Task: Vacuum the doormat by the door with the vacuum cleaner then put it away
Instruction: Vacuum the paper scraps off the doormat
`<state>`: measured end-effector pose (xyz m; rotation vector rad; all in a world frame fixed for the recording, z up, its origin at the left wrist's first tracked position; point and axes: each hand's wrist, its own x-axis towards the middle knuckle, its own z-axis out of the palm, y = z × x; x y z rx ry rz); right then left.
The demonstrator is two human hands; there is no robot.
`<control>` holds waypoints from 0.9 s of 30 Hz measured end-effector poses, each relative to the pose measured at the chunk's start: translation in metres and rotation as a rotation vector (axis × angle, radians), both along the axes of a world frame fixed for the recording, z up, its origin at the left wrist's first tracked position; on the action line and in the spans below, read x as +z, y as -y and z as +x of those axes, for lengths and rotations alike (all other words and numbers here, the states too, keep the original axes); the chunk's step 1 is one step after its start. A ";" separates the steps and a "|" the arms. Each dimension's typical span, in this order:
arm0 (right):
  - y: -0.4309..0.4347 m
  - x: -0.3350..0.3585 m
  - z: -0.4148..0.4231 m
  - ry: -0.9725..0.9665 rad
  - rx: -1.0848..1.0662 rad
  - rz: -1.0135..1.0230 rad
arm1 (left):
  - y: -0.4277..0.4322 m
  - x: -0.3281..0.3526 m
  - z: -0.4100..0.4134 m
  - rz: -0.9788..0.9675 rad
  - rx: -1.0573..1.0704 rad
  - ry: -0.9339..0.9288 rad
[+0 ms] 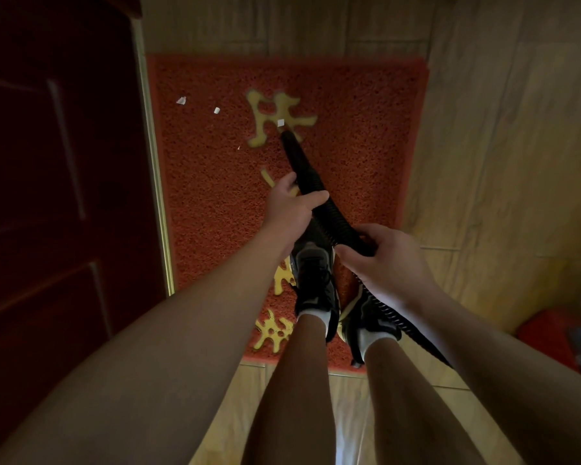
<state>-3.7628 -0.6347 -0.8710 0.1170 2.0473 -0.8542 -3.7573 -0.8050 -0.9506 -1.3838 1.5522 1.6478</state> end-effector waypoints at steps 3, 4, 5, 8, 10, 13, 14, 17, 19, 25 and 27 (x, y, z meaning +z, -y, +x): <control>0.002 -0.001 -0.004 -0.004 -0.009 0.003 | 0.001 -0.002 -0.004 -0.001 0.005 -0.001; 0.003 -0.001 -0.005 -0.004 -0.010 0.004 | 0.002 -0.002 -0.005 -0.002 0.001 -0.001; 0.004 -0.002 -0.006 -0.003 -0.010 0.004 | 0.003 -0.003 -0.005 -0.003 -0.003 -0.002; 0.006 -0.002 -0.007 0.003 -0.014 0.001 | 0.006 -0.004 -0.005 0.003 -0.001 0.002; 0.008 -0.002 -0.007 0.008 -0.017 -0.009 | 0.008 -0.005 -0.004 0.002 -0.005 0.003; 0.010 -0.003 -0.008 0.007 -0.017 -0.014 | 0.010 -0.006 -0.007 -0.009 -0.013 0.004; 0.010 -0.003 -0.009 0.005 -0.014 -0.013 | 0.011 -0.006 -0.007 -0.012 -0.010 0.004; 0.010 -0.004 -0.009 0.012 -0.011 -0.014 | 0.011 -0.007 -0.008 -0.013 -0.009 0.002; 0.009 -0.004 -0.008 0.027 -0.012 -0.021 | 0.010 -0.007 -0.007 -0.016 -0.015 0.002; 0.008 -0.003 -0.008 0.013 -0.025 -0.026 | 0.010 -0.004 -0.008 -0.011 -0.026 -0.026; 0.008 -0.003 -0.009 0.014 -0.027 -0.022 | 0.010 -0.005 -0.009 -0.017 -0.030 -0.021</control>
